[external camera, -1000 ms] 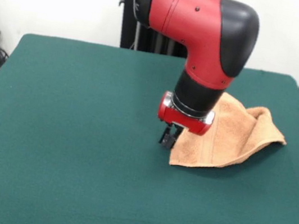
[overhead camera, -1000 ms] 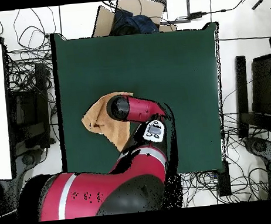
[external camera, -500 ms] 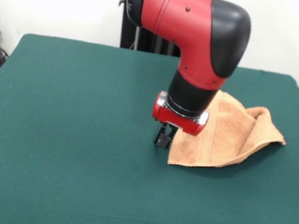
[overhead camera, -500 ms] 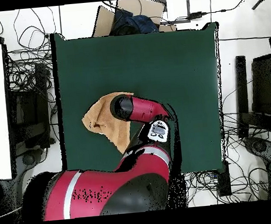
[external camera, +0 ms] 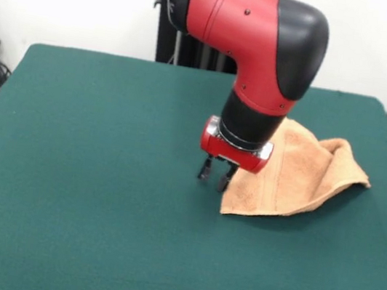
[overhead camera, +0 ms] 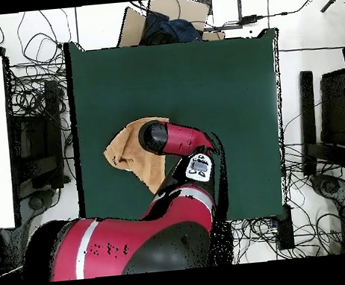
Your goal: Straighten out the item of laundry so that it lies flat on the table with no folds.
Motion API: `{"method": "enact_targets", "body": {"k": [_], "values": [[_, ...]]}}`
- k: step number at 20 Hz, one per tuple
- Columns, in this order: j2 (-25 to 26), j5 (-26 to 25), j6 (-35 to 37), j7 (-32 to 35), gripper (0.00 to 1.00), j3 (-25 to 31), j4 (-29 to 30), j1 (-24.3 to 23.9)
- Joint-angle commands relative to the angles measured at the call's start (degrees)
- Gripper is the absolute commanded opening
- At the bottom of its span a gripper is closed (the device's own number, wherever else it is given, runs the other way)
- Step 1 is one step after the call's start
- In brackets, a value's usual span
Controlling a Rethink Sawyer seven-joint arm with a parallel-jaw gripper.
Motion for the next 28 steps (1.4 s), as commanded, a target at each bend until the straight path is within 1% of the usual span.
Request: {"method": "enact_targets", "body": {"k": [1, 8, 11, 14, 15, 17, 20, 24, 28], "values": [[1.4, 2.7, 7.2, 13.5, 1.0, 2.6, 0.7, 0.9], [1.7, 2.7, 8.4, 13.4, 1.0, 2.1, 0.1, 1.4], [1.7, 2.5, 7.9, 13.5, 1.0, 1.7, -0.1, 1.9], [1.7, 2.9, 9.2, 13.8, 1.0, 1.8, -0.4, 1.7], [1.2, 3.0, 10.1, 13.8, 1.0, 1.9, -0.4, 1.6], [0.2, 3.0, 14.2, 14.0, 1.0, 1.1, -1.6, 2.0], [-0.3, 2.9, 17.0, 13.8, 1.0, 1.0, -2.7, 1.8], [-1.5, 2.3, 15.1, 13.2, 1.0, 1.2, -2.1, 1.9], [-2.4, 2.5, 16.6, 13.8, 1.0, 0.7, -2.2, 2.0]]}}
